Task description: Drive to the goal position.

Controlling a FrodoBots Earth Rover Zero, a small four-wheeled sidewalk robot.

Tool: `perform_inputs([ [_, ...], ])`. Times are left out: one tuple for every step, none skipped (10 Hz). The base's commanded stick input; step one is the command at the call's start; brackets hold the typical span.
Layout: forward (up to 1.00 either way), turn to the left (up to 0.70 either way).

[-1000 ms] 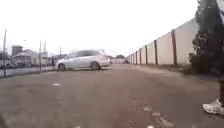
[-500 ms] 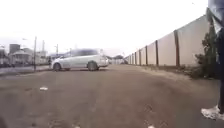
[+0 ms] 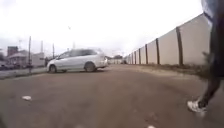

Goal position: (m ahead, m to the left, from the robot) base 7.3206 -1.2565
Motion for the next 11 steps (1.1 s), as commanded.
perform_inputs([
  [1.00,0.00],
  [1.00,0.00],
  [1.00,0.00],
  [1.00,0.00],
  [1.00,0.00],
  [1.00,0.00],
  [1.00,0.00],
  [1.00,0.00],
  [1.00,0.00],
  [1.00,0.00],
  [1.00,0.00],
])
